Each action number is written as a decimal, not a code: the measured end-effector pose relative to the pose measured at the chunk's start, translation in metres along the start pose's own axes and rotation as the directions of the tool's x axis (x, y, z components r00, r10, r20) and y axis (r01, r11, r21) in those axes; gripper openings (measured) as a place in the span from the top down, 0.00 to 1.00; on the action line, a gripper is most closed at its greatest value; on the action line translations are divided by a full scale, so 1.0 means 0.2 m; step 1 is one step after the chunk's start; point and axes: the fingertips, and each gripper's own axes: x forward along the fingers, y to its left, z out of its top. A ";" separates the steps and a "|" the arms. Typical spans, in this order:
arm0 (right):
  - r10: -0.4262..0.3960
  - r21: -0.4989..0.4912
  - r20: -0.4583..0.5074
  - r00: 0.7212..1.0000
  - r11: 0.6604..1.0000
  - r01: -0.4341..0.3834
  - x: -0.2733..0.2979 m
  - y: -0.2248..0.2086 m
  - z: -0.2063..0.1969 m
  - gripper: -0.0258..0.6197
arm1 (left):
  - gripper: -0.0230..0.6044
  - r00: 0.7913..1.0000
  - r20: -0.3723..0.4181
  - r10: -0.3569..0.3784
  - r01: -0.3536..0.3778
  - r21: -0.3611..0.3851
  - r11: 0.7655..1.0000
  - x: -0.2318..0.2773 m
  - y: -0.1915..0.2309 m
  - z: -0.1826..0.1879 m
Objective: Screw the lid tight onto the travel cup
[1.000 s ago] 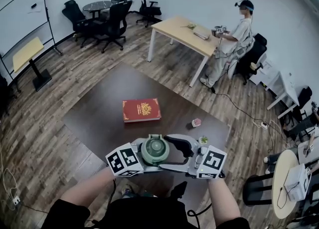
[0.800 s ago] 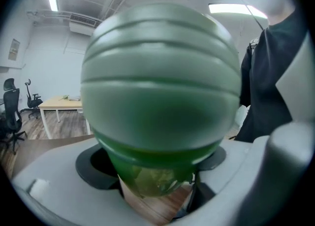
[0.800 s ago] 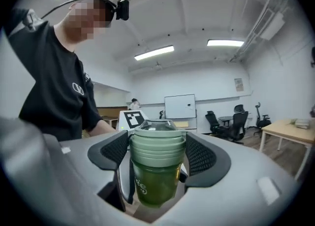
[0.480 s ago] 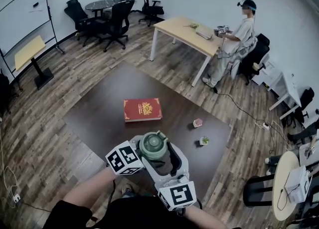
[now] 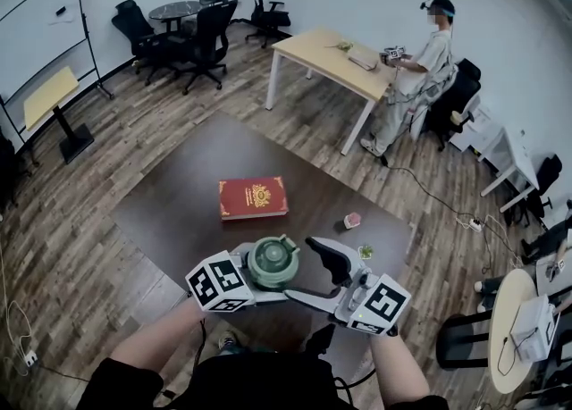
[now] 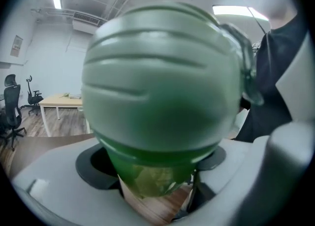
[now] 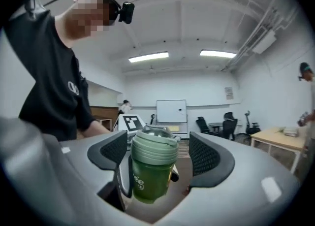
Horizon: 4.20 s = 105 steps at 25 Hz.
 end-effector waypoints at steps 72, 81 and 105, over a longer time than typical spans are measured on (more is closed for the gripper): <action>-0.414 0.079 0.037 0.909 0.908 0.411 0.12 0.09 0.06 0.36 | 0.31 0.997 0.075 0.028 -0.026 -0.019 0.999 -0.05 -0.01 0.11; 0.350 0.059 -0.058 0.935 0.936 -0.347 0.00 -0.01 0.08 0.33 | 0.31 0.995 0.056 -0.087 0.087 0.007 0.996 -0.07 -0.16 0.13; -0.584 0.112 -0.049 0.810 0.803 0.586 0.17 -0.01 0.00 0.36 | 0.31 0.998 0.038 0.059 -0.059 -0.009 0.998 -0.04 0.05 0.09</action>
